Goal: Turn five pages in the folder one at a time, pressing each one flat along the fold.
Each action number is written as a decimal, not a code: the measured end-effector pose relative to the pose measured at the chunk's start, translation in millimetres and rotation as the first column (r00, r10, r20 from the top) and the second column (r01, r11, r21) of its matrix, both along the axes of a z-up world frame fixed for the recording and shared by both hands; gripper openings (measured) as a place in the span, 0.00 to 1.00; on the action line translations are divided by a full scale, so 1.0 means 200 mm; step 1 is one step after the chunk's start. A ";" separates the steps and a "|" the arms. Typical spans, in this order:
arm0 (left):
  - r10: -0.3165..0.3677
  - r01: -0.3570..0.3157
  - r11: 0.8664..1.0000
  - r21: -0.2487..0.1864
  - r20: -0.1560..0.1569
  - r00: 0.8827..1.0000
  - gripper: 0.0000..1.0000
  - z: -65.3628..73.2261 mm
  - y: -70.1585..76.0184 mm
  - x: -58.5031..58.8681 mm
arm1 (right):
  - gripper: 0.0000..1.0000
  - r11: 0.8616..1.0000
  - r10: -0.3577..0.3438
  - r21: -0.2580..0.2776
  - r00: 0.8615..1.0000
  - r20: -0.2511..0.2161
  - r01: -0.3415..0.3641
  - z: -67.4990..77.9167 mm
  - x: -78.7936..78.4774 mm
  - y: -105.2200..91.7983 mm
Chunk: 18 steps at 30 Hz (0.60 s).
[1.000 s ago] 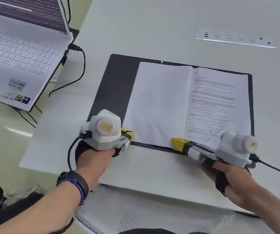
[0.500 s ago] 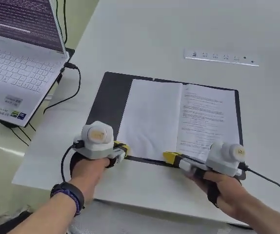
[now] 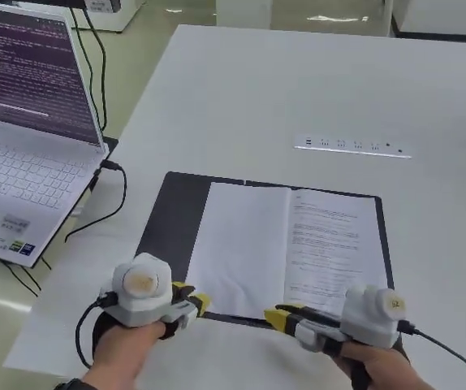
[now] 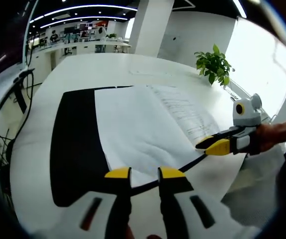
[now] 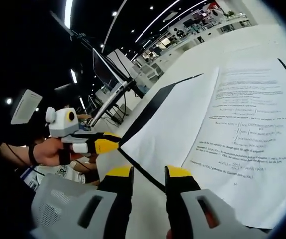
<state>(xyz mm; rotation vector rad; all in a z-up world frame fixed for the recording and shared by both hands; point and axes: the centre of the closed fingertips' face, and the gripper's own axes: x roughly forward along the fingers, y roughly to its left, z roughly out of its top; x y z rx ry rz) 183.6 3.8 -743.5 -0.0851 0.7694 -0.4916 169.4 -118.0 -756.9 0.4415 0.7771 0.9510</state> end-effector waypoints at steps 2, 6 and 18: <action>-0.018 0.018 1.000 0.014 0.008 1.000 0.20 0.01 0.00 -0.01 | 0.27 1.000 -0.002 -0.020 1.000 0.014 0.003 0.00 0.00 -0.04; -0.034 0.033 0.999 0.032 0.021 0.999 0.23 0.04 0.00 -0.01 | 0.30 0.999 -0.030 -0.035 0.999 0.043 0.032 0.04 0.02 -0.12; -0.076 0.072 0.995 0.075 0.050 0.996 0.36 0.16 0.01 0.01 | 0.41 0.988 -0.111 -0.092 0.988 0.110 0.122 0.13 0.09 -0.31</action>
